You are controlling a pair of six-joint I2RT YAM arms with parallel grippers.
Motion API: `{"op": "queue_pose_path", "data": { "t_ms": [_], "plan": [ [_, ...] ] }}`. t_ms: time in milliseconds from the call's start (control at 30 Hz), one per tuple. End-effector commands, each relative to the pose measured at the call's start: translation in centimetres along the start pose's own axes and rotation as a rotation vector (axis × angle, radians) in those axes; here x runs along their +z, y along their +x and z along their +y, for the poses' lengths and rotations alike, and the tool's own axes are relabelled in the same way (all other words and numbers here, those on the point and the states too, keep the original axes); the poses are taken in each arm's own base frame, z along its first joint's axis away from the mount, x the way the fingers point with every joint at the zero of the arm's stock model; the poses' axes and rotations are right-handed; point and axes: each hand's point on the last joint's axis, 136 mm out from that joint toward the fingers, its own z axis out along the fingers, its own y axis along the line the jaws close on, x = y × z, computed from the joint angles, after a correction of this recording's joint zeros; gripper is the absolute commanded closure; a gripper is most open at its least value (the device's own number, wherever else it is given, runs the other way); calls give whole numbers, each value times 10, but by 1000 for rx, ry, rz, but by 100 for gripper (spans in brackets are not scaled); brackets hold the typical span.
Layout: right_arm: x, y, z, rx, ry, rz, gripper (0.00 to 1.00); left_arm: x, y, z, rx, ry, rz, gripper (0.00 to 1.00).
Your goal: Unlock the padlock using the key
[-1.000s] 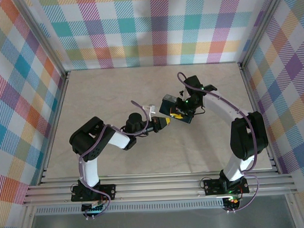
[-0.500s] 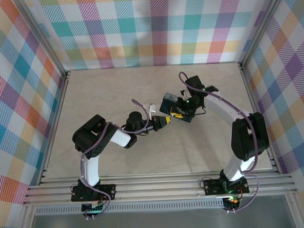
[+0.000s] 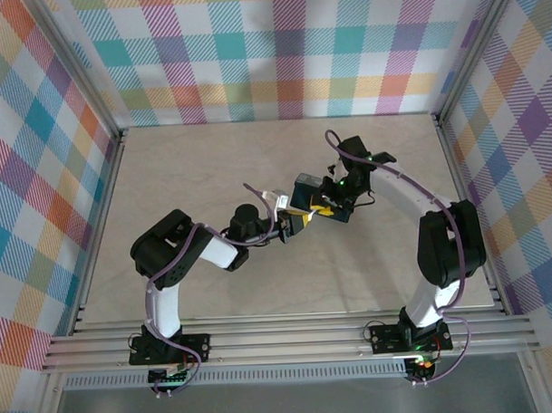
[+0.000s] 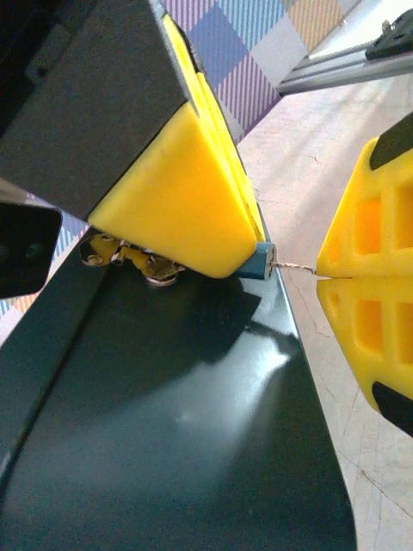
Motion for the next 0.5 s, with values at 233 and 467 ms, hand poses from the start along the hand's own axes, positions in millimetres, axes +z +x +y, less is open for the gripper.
{"op": "queue_pose_path", "data": {
  "t_ms": [233, 467],
  "plan": [
    [4, 54, 32, 75, -119, 273, 100, -8, -57, -30, 138, -1, -215, 100],
    [3, 52, 17, 72, -32, 242, 100, -22, -66, -14, 41, 3, -228, 100]
  ]
}}
